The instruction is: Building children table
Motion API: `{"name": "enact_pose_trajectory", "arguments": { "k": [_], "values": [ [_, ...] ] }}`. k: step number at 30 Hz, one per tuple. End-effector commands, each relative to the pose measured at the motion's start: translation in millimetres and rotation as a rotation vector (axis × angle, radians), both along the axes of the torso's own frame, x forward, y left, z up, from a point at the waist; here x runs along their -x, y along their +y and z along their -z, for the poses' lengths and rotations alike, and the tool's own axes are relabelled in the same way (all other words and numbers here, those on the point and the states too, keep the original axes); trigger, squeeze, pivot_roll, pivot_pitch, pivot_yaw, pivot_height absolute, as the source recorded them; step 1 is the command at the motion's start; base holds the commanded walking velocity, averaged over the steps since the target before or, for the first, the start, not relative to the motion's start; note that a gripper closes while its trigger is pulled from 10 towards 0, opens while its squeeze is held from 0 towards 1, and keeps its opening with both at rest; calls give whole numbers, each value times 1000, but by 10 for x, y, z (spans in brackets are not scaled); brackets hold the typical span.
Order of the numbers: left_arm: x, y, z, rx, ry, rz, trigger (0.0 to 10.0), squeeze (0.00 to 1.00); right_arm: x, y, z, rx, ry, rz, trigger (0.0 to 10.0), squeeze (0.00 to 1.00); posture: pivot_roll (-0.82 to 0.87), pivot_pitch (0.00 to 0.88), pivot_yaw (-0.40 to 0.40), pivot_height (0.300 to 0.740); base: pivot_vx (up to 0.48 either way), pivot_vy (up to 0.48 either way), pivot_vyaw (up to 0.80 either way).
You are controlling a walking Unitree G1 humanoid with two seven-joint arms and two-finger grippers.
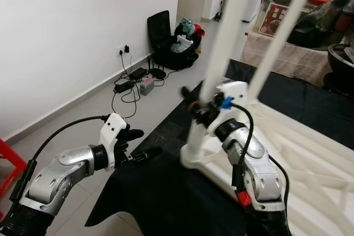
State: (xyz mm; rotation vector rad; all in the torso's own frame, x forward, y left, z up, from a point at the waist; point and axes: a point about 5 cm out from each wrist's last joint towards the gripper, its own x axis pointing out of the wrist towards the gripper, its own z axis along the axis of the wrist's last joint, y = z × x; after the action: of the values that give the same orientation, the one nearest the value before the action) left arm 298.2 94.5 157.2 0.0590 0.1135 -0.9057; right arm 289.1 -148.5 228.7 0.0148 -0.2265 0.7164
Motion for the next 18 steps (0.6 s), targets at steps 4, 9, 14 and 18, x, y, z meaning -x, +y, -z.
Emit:
{"name": "enact_pose_trajectory", "arguments": {
  "k": [4,9,14,18],
  "values": [
    [26,13,-11,-6,-7,-3,10000,0,-48,66,39,3,3,-14,0,0,98,0,-95,740,0,0,0],
    [38,12,-13,-4,-4,-4,10000,0,-359,-300,337,65,197,432,0,0,87,0,-90,740,0,0,0],
    [43,-7,-18,-2,-2,-2,10000,0,-412,-789,651,100,379,906,0,0,84,0,-90,740,0,0,0],
    [41,-19,-22,-1,-3,0,10000,0,-313,-1025,819,34,486,1133,0,0,82,0,-86,740,0,0,0]
  ]
}}
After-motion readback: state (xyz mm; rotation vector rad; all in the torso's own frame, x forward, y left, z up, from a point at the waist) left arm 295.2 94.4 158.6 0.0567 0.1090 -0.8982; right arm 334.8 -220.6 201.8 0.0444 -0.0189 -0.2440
